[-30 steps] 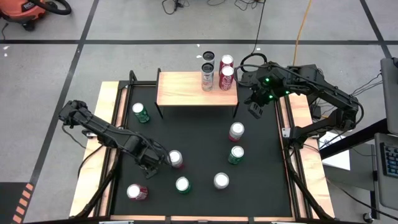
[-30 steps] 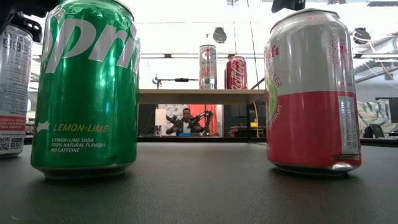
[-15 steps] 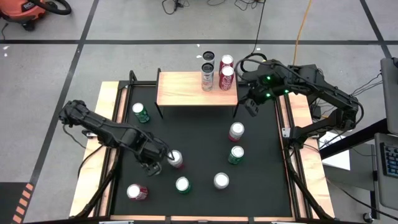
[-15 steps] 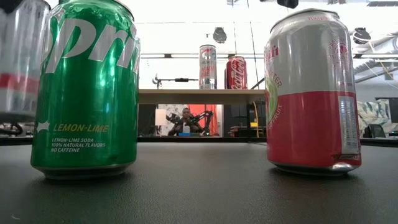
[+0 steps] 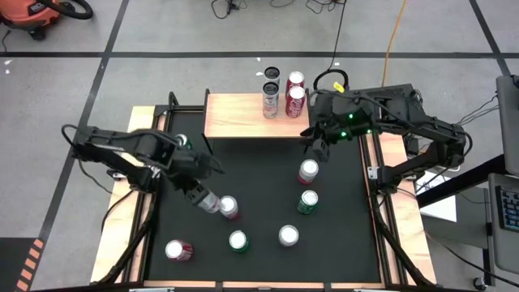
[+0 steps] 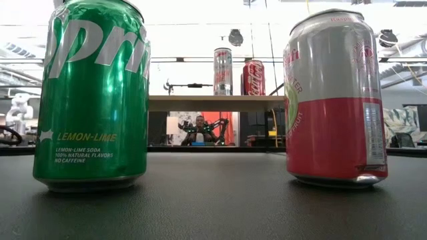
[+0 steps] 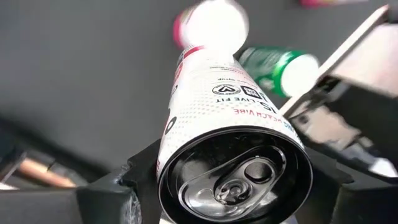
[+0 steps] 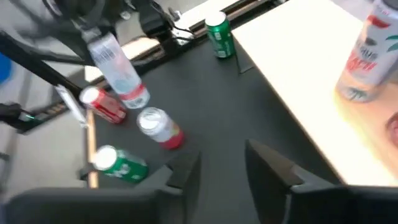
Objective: Place canned beverage on shelf
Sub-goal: Put the white pink soda can aligned with the other white pink soda cans on the shelf
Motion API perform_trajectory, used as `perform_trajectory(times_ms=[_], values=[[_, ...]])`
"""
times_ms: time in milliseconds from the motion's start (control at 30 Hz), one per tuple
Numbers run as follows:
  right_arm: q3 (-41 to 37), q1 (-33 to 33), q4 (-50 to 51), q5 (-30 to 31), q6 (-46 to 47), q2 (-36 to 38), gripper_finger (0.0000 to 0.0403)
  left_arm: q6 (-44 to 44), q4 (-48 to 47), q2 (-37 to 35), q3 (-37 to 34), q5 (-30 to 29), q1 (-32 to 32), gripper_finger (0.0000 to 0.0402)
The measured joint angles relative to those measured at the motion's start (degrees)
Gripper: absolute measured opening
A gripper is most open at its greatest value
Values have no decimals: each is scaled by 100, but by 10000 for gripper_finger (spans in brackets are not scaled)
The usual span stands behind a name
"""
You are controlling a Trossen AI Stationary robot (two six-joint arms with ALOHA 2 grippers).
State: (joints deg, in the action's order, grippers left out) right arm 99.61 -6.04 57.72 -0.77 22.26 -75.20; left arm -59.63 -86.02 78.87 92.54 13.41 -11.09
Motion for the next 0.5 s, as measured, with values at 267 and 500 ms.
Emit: perform_trajectory(times_ms=[267,500], values=[[2,399,-428,692,-855,-410,214,12,105,-38,458,-23,737,255],[2,697,-920,671,-1908,-765,251,-407,1215,-31,464,-292,1171,255]])
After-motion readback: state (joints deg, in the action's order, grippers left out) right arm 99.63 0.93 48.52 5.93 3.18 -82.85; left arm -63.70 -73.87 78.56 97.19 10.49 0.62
